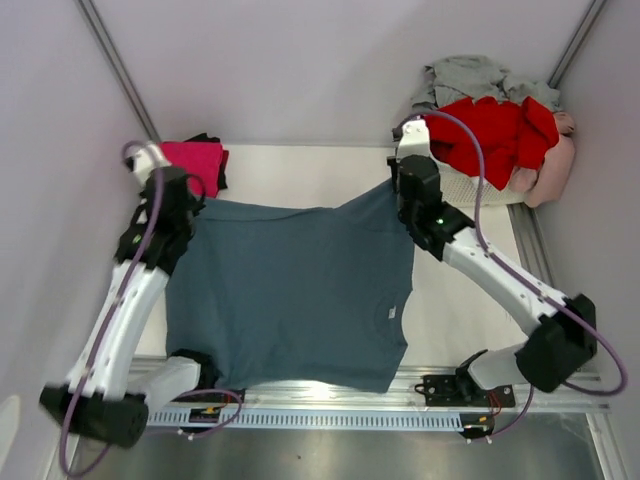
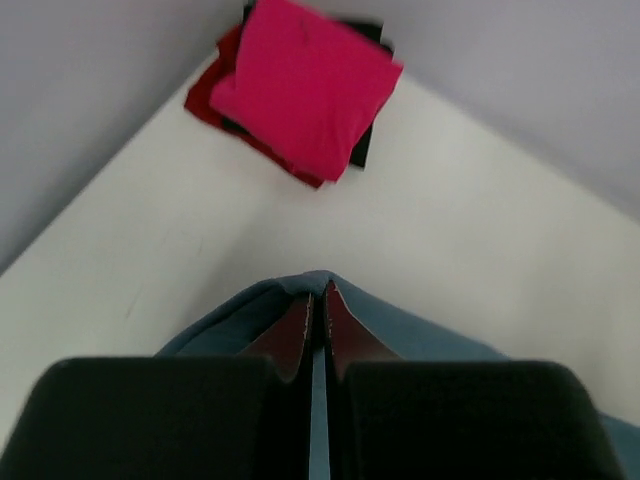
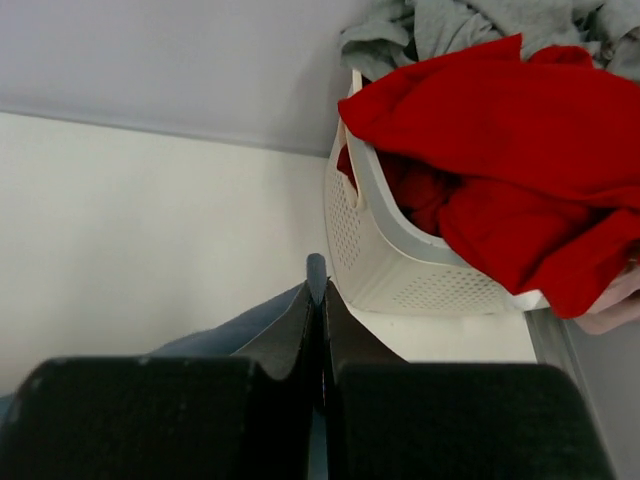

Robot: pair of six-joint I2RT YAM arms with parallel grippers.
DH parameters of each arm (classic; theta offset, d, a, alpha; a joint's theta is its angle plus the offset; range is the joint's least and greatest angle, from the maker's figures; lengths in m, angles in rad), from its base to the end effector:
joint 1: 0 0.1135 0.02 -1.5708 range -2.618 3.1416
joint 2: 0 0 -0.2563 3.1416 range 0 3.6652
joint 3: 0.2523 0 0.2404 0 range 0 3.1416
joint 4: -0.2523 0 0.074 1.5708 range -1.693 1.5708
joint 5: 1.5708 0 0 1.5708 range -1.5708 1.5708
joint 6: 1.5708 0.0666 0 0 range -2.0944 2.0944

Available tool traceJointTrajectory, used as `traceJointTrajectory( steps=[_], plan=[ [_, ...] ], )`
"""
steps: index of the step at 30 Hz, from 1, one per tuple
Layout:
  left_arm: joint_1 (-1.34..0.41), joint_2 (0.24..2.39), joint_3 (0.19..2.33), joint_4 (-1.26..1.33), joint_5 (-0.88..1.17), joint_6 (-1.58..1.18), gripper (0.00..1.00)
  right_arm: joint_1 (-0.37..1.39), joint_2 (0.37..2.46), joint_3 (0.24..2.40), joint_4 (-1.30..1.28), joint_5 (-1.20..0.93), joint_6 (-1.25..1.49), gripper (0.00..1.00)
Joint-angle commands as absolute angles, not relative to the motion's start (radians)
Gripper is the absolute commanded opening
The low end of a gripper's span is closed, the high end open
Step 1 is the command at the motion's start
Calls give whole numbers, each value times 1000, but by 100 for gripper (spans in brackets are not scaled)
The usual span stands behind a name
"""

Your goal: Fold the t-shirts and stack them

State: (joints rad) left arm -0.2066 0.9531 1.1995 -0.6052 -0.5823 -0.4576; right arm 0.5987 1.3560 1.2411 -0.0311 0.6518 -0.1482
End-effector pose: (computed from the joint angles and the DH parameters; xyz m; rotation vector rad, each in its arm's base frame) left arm 0.2072 -0.0060 0.3919 -0.6063 1.7687 0.1050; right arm 0.2946 0.1521 0.3784 -0.1511 1.6848 -0.2217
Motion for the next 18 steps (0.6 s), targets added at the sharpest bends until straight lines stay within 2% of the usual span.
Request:
traceJointTrajectory(
  steps=[1, 8, 18],
  plan=[
    [-181, 1093, 1190, -546, -514, -523, 1, 588, 1445, 1285, 116, 722, -170, 0],
    [-161, 1323, 1298, -592, -509, -528, 1, 588, 1580, 1279, 274, 828, -274, 0],
    [-155, 1371, 1310, -554, -569, -506, 1, 566, 1726, 1278, 564, 842, -391, 0]
  ],
)
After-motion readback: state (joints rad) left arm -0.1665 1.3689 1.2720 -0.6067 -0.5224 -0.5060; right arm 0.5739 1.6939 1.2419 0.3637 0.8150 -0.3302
